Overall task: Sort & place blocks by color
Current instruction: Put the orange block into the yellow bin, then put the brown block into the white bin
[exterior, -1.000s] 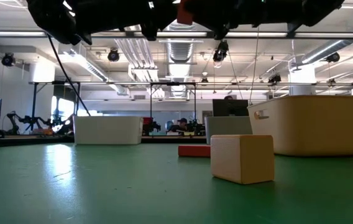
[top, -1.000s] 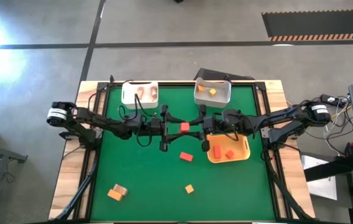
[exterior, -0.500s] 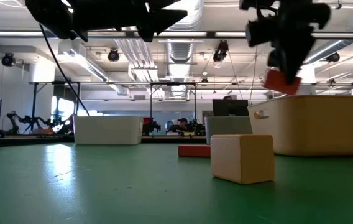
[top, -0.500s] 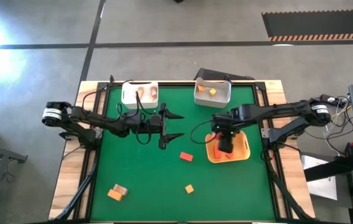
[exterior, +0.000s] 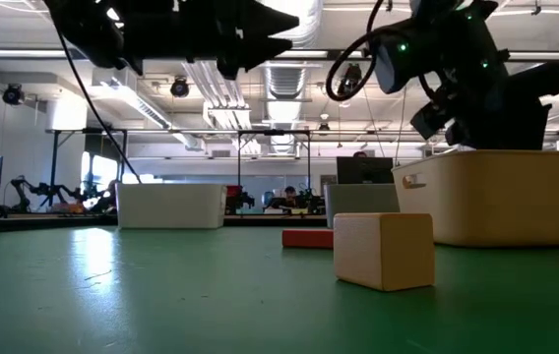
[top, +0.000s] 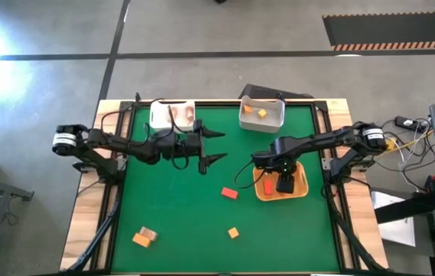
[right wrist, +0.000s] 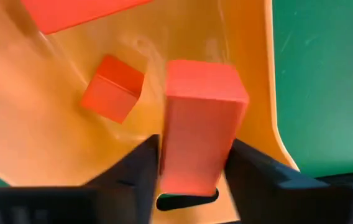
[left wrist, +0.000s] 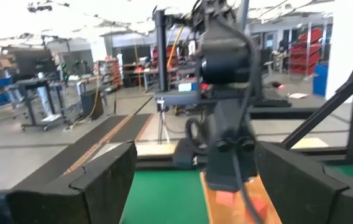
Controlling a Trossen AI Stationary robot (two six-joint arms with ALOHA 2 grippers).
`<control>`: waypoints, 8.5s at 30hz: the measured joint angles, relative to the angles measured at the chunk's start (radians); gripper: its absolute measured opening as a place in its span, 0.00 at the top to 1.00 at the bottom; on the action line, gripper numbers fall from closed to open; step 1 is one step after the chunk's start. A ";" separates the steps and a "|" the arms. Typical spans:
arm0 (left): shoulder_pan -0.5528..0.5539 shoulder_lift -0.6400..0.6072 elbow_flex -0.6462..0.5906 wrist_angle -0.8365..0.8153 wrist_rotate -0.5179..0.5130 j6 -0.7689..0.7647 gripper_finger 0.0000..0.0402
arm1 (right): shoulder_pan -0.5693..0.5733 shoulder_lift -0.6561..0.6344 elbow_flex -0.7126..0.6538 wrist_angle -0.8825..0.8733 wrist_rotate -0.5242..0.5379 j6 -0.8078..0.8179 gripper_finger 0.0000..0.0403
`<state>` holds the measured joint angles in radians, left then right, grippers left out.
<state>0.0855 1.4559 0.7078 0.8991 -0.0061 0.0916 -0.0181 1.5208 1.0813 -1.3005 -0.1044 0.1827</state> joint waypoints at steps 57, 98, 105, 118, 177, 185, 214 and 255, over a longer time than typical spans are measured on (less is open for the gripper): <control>-0.724 0.247 0.462 -1.774 0.398 -1.527 0.39 | 0.097 -0.489 -0.304 0.981 0.209 -0.193 0.41; -0.746 0.361 0.451 -1.832 0.310 -1.508 0.91 | 0.099 -0.489 -0.304 0.992 0.209 -0.176 0.41; -0.694 0.326 0.505 -1.827 0.104 -1.360 0.95 | 0.099 -0.489 -0.304 0.992 0.210 -0.180 0.41; -0.449 0.144 0.614 -1.611 -0.487 -0.280 0.93 | 0.205 -0.622 -0.304 1.068 0.210 -0.220 0.41; -0.266 0.013 0.137 -0.166 -0.119 0.230 0.93 | 0.247 -0.360 -0.338 1.777 0.377 -0.452 0.14; -0.261 0.017 0.135 -0.179 -0.137 0.229 0.93 | 0.245 -0.361 -0.333 1.799 0.314 -0.448 0.14; -0.257 0.023 0.136 -0.096 -0.127 0.229 0.93 | 0.229 -0.316 -0.305 1.837 0.417 -0.543 0.21; 0.045 -0.328 0.016 -0.542 -0.336 0.389 0.33 | -0.563 -0.310 -0.202 1.132 0.267 0.146 0.32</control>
<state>0.1306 1.1282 0.7236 0.3576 -0.3416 0.4809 -0.5814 1.2112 0.8795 -0.1687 0.1630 0.3286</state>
